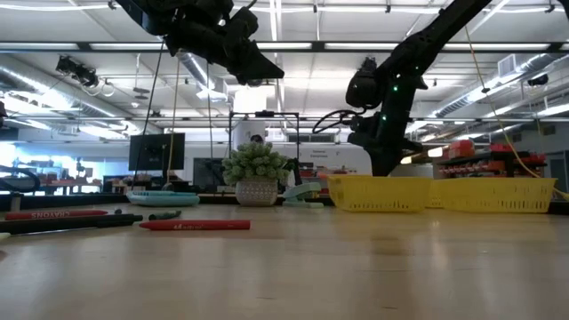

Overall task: Sort crayons/erasers/pens/pencils in bins
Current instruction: Adjust the top left yellow bin

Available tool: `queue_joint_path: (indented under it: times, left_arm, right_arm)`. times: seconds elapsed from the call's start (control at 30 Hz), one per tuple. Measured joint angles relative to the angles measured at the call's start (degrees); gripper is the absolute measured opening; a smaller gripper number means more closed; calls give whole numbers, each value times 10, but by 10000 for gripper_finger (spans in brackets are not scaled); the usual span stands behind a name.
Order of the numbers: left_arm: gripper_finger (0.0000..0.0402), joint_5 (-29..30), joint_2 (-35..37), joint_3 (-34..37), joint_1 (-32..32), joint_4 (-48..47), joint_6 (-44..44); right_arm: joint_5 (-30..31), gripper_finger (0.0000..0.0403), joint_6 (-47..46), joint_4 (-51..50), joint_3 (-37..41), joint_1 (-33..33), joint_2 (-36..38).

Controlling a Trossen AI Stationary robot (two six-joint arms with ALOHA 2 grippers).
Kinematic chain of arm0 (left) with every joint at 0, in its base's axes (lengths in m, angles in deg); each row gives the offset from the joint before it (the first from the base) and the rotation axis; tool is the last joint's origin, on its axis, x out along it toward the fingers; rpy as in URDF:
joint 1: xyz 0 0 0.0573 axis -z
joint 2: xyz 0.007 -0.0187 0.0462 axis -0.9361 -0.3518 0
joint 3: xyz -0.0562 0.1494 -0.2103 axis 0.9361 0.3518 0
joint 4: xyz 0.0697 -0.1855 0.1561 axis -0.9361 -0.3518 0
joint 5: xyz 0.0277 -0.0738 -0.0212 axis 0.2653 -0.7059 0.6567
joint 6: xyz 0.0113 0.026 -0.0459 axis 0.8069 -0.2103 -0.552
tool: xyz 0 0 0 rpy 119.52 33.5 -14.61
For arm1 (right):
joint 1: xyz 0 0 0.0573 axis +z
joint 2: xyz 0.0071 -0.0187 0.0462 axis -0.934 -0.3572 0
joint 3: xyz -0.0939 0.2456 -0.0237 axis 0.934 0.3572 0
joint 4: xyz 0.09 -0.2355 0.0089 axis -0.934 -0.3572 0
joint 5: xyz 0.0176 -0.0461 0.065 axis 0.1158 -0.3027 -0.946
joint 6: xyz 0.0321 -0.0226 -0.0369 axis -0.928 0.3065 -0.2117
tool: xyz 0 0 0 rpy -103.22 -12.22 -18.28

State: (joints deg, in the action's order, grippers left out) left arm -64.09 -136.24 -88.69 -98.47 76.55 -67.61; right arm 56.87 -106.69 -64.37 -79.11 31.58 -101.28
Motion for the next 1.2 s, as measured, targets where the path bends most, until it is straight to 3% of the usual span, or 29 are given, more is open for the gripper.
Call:
queue_joint_path:
  times: [0.2,0.4,0.53,0.63,0.9,1.2]
  left_arm:
    - [26,12,0,0,0,0,-1]
    - [12,12,0,0,0,0,-8]
    - [14,12,0,0,0,0,-8]
    - [22,14,0,0,0,0,-8]
    - [17,20,0,0,0,3,-7]
    - [20,20,0,0,0,4,-12]
  right_arm:
    - [0,41,3,-4,-5,0,0]
    - [-3,41,31,-70,-70,12,0]
    - [55,41,85,-57,-109,10,0]
    - [87,41,142,16,-114,-20,0]
    - [9,41,174,113,-113,-135,-26]
    - [-38,41,179,173,-113,-155,-93]
